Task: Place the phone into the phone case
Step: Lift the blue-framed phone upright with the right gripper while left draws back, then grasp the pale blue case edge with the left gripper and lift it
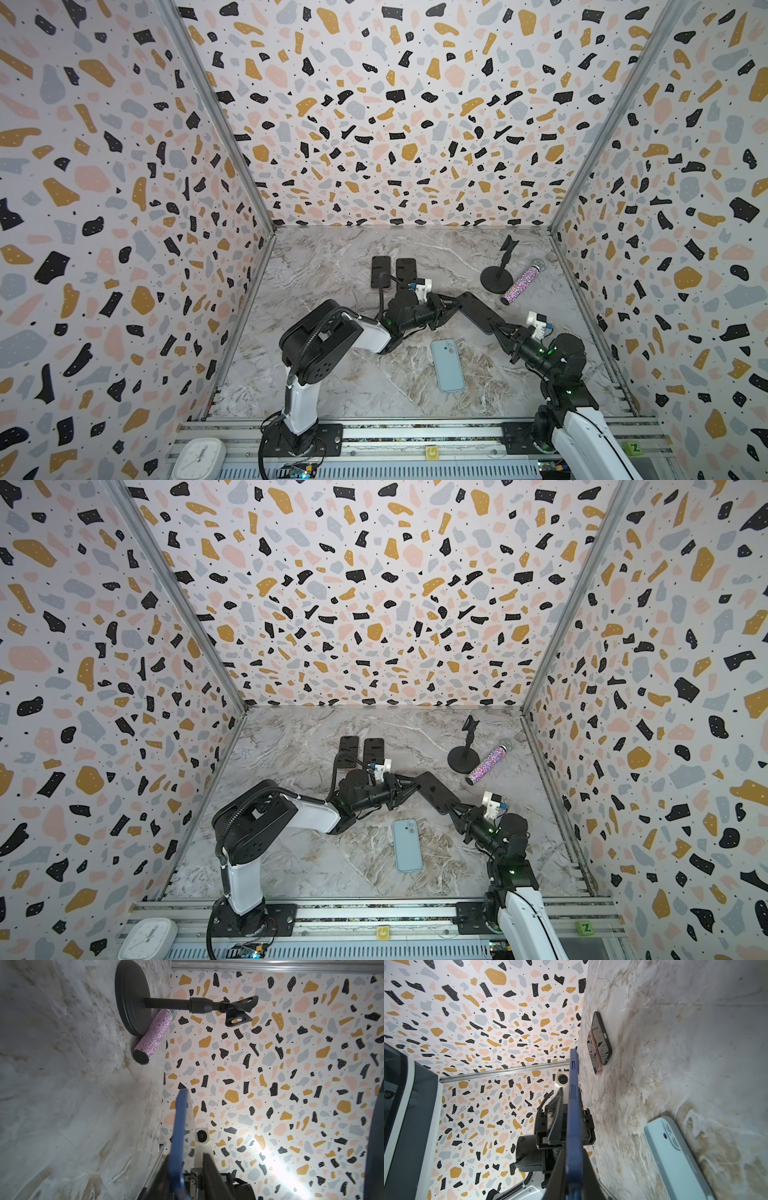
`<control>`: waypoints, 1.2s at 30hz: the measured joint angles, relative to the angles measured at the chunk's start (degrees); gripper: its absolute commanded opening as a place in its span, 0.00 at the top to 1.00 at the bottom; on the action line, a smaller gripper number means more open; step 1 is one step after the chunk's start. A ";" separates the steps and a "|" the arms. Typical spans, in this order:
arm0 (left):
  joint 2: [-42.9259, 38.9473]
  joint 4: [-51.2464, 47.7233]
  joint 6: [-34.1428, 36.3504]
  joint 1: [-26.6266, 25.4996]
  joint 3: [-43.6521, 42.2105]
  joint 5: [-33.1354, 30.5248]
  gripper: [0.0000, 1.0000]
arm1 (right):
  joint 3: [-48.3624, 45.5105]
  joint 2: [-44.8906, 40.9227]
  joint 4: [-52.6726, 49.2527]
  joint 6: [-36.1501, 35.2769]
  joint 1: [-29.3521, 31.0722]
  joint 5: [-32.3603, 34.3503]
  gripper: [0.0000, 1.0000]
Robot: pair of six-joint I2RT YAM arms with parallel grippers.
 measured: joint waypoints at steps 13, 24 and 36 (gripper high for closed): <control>-8.83 -65.85 54.55 0.35 19.26 -9.73 0.46 | 2.40 7.19 -7.48 -9.68 -0.96 0.07 1.00; -1.29 -90.20 74.38 -5.73 29.20 -19.06 0.46 | 4.00 8.37 -9.86 -17.35 -2.45 0.39 1.00; 4.87 -95.80 78.86 -7.54 33.81 -22.73 0.53 | 4.09 8.70 -11.52 -19.56 -3.72 -0.24 1.00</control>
